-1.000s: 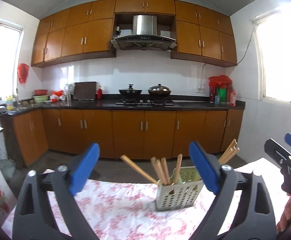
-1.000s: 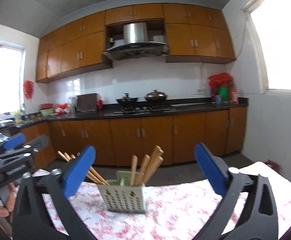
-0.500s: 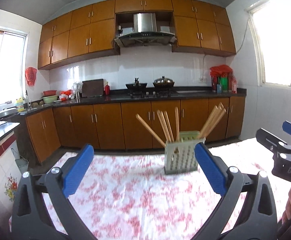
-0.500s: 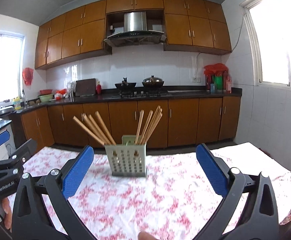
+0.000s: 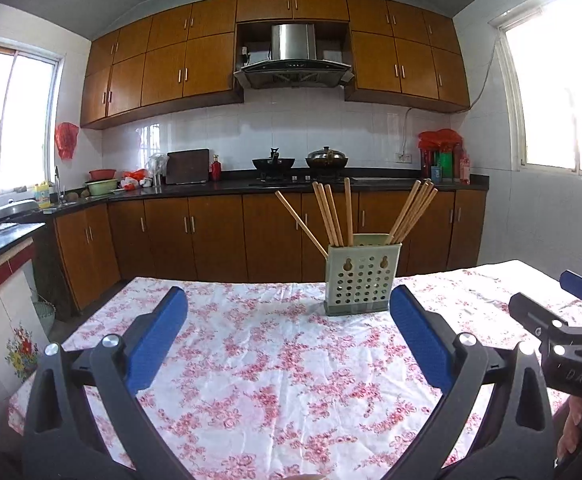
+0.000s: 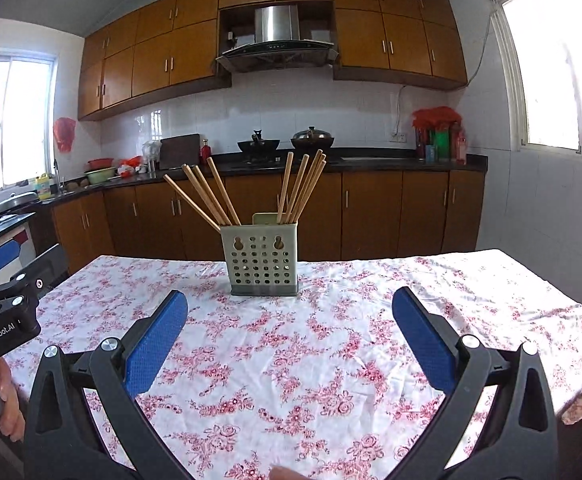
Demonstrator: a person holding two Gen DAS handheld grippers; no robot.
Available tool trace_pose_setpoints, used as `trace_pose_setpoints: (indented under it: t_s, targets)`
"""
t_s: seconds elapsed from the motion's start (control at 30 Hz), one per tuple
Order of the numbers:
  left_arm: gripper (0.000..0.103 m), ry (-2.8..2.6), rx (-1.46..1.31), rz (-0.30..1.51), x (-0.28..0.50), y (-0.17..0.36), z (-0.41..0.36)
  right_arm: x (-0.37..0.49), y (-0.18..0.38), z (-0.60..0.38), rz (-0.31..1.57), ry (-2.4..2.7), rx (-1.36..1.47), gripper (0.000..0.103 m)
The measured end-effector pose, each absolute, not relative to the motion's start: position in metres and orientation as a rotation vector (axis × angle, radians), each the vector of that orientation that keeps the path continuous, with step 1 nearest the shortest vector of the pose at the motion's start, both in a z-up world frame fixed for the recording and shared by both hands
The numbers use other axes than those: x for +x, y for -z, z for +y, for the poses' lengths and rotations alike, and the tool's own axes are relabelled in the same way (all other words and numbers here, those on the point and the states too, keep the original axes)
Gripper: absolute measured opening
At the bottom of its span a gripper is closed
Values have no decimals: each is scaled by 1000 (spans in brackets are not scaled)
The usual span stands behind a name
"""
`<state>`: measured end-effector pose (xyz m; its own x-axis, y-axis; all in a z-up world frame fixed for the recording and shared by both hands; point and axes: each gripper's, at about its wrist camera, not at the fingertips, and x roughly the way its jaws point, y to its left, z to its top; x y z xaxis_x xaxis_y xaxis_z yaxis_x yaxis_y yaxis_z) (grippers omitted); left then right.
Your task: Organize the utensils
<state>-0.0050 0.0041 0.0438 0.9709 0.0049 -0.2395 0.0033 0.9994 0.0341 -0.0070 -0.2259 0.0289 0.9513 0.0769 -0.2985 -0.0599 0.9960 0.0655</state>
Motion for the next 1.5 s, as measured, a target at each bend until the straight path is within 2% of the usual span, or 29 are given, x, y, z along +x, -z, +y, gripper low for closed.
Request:
trace_pose_setpoints:
  t_s: [0.43,1.5]
  targets:
    - [99,3,17,336,-2,-14,4,-8,-5,-227,389,-63,73,101]
    - [99,14,11,350,0,-11,2,-6,0,-225,424,-64,77,101]
